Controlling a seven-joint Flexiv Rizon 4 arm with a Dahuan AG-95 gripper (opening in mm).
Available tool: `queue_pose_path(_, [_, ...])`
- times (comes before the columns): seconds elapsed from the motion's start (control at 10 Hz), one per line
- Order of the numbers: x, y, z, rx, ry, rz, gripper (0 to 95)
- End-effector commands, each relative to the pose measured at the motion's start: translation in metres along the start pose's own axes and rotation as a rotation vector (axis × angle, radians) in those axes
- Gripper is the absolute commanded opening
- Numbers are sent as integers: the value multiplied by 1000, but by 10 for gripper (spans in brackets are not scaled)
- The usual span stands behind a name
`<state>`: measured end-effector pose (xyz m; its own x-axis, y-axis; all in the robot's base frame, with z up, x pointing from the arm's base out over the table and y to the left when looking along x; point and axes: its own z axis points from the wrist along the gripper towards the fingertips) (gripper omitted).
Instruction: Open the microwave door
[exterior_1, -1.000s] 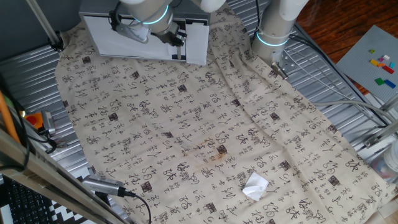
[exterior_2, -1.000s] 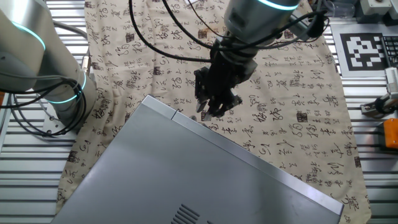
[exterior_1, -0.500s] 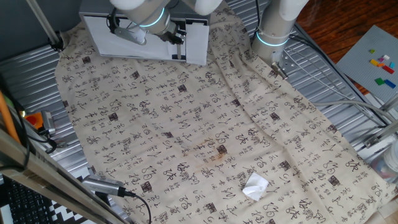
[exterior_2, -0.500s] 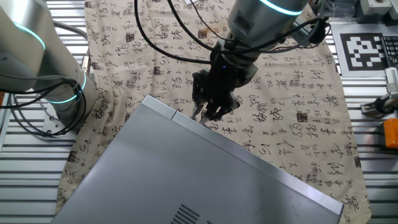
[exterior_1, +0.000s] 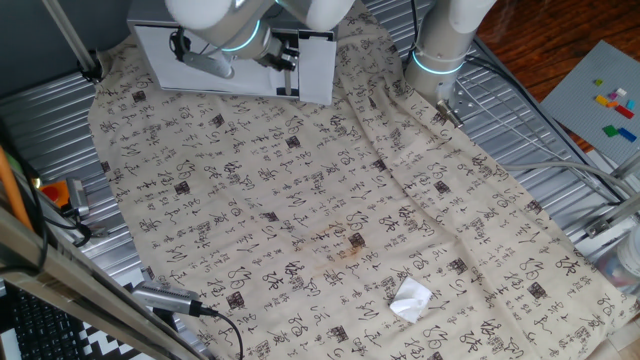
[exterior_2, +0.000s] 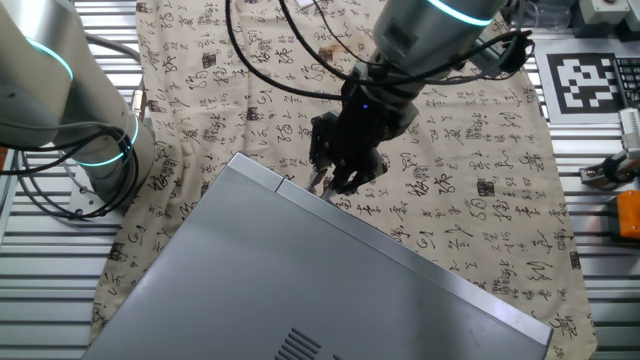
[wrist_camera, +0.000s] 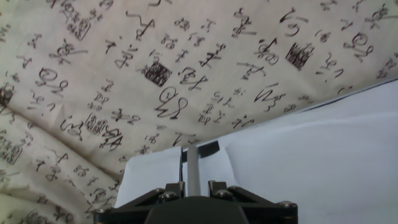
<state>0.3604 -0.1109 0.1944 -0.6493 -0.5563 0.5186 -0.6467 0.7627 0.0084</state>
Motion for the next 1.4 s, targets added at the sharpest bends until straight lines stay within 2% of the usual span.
queue_pose_path(0.1, [1,1,2,1,-3,2,190])
queue_pose_path(0.3, [2,1,3,1,-5,5,190])
queue_pose_path(0.4, [3,1,3,0,-6,10,0])
queue_pose_path(0.8, [3,1,3,-6,-10,16,0])
queue_pose_path(1.0, [2,0,3,-7,-24,27,0])
queue_pose_path(1.3, [2,0,2,-26,-44,54,0])
queue_pose_path(1.4, [1,0,2,-21,-49,56,0])
